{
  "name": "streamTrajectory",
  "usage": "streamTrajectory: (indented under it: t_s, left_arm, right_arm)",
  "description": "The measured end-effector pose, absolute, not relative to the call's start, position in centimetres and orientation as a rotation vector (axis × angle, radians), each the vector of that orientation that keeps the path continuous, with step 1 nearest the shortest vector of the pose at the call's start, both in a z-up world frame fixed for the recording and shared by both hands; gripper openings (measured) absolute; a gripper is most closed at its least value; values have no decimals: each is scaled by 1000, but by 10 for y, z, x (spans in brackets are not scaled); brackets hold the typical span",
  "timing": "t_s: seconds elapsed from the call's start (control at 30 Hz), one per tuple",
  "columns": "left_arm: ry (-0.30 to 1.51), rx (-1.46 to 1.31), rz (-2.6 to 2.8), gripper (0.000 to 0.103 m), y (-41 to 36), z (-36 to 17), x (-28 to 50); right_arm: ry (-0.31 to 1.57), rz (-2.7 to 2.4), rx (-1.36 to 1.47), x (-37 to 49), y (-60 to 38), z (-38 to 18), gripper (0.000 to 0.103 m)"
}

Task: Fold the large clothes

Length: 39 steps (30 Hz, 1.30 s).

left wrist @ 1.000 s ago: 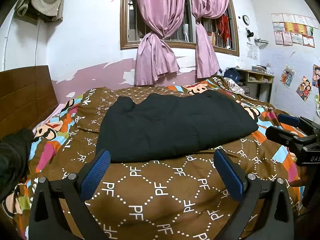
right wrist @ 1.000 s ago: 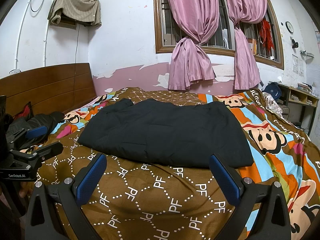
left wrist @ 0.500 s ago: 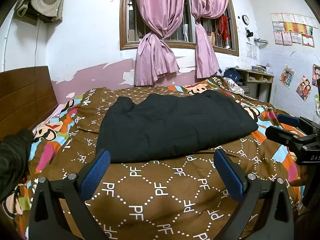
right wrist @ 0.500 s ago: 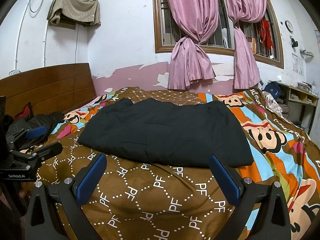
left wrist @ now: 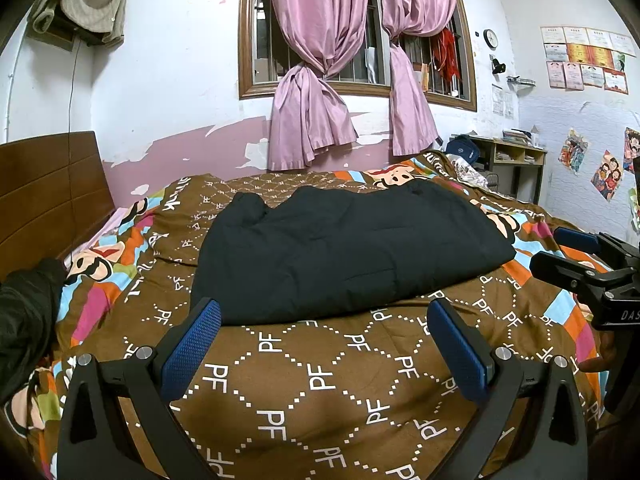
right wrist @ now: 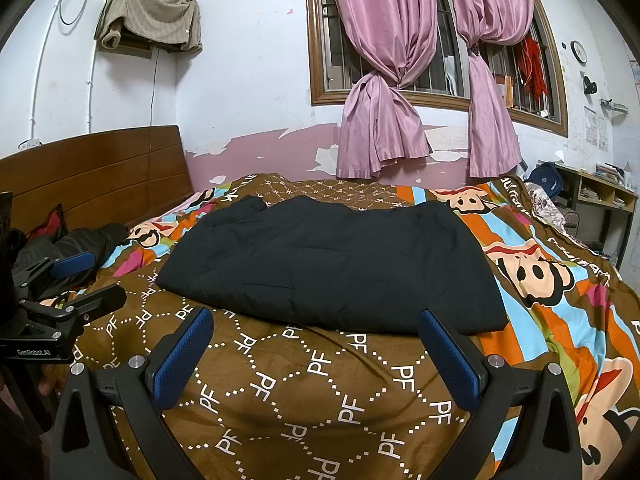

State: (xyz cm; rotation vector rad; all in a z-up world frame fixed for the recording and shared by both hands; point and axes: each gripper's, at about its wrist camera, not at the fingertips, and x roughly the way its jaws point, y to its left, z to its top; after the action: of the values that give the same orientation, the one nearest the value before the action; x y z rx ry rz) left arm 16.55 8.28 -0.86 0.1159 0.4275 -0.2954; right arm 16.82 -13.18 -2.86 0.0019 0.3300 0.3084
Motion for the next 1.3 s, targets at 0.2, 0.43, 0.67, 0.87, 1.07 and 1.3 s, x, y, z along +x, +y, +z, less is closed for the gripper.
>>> streamTrajectory:
  t_s: [0.2,0.43,0.67,0.87,1.07,1.3]
  left_arm:
    - [428,116,-295,101,82,-8,165]
    - [428,116,-295,101,82,-8,165]
    - [429,116,-294,101,82,-8,165]
    - [436,114,-302,101,82,-9,165]
    - [464,108,-313,101,84,-16,164]
    - [457,128,-320,101,89,-16,165]
  right_arm:
    - [330,308,3,168,-132,-28,103]
    - [330,308,3,168,-132,-28,103]
    - [330,308,4,168,-132,-28,103]
    - [330,309,5,168,-132,-28,103]
    - [332,308,5,168,-132,-28,103]
    - [330,309,5,168,-132,-27,103]
